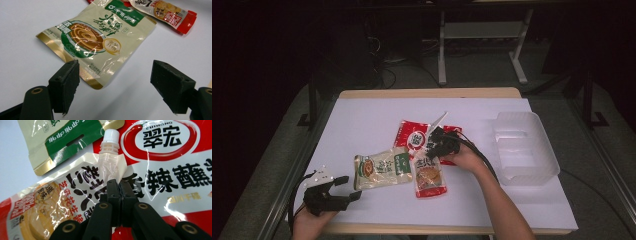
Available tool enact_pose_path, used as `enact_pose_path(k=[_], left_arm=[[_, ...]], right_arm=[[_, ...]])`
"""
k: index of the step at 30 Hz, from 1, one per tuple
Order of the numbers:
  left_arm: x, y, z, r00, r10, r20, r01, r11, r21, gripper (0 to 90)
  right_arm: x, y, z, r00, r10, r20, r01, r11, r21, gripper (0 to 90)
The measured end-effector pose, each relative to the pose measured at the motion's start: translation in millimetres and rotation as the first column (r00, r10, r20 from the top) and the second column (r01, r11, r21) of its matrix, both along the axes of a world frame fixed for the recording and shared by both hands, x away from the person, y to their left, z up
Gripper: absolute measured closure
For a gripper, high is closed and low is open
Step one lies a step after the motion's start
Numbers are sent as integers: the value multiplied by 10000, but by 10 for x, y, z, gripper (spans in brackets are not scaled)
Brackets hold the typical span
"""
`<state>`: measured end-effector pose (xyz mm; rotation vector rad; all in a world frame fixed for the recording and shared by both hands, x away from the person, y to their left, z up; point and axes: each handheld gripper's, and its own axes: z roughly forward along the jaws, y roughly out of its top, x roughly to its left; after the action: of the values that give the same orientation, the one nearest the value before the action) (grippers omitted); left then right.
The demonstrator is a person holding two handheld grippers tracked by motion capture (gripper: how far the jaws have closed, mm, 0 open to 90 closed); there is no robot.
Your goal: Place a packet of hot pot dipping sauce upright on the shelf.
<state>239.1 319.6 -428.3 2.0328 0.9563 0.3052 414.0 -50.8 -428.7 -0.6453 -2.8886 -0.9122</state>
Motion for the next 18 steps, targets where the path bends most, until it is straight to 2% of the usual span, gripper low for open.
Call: enact_pose_path(k=[2,3,8,11,14,18], left_arm=[[-1,1,0,10000,16,-12,-16,10000,-5,233],[-2,4,2,10000,26,-17,-26,10000,-17,232],[2,4,-2,10000,20,-3,-20,10000,12,232],[-2,0,1,10000,42,7,-42,10000,0,232],[-2,7,5,10000,19,24,-20,10000,42,232],[-2,5,2,10000,52,-4,-52,10000,28,232]], right_arm=[[9,-20,7,9997,-72,-218,73,10000,41,888],[10,-41,20,9986,-225,-471,230,9997,100,889],[31,-161,87,9974,-208,-692,240,9987,453,890],[11,-231,190,9973,-265,-684,319,9963,795,892],[-21,-297,301,9985,-148,-529,218,9906,1352,892],[-90,-396,444,9987,-166,-478,246,9848,1718,893]])
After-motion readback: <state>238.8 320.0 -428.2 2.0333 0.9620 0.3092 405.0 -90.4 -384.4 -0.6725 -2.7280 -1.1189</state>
